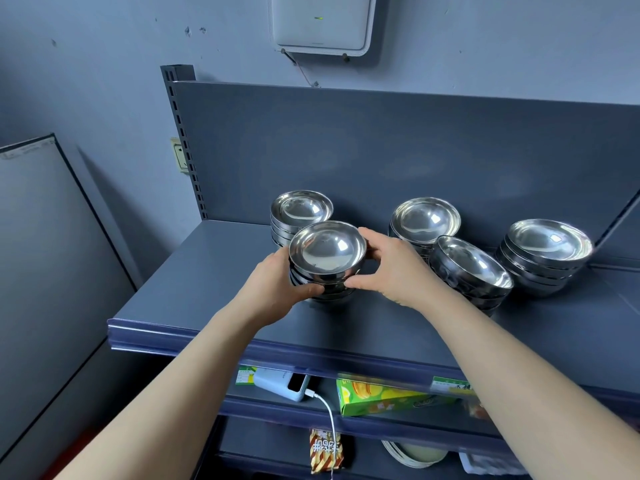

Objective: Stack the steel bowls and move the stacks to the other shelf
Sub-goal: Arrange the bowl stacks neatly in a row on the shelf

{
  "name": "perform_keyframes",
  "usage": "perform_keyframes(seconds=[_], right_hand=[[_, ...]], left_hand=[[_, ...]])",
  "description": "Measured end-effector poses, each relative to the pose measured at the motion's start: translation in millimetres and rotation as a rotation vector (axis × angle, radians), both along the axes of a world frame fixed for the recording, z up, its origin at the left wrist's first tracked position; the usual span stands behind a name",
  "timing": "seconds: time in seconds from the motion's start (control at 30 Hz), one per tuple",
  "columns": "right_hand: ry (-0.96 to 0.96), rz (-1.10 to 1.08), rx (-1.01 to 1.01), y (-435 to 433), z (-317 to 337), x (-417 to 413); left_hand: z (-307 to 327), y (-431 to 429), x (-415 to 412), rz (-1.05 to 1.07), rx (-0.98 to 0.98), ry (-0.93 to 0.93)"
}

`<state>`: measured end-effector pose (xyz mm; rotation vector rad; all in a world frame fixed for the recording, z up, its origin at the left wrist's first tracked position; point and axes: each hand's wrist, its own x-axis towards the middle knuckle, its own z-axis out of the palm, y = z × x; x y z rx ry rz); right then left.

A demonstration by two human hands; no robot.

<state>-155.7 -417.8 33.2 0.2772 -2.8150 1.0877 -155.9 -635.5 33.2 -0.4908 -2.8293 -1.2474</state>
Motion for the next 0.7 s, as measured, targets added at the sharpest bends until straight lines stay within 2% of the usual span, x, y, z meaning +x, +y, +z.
perform_keyframes(seconds=[0.5, 0.7], right_hand=[[-0.004, -0.040, 0.050, -1, 4, 12], [-0.005, -0.033, 0.019, -1, 3, 6]], left_hand=[[4, -4, -6, 0.012, -0.034, 0.019], [-2, -2, -8, -0.002, 0.044, 0.025]])
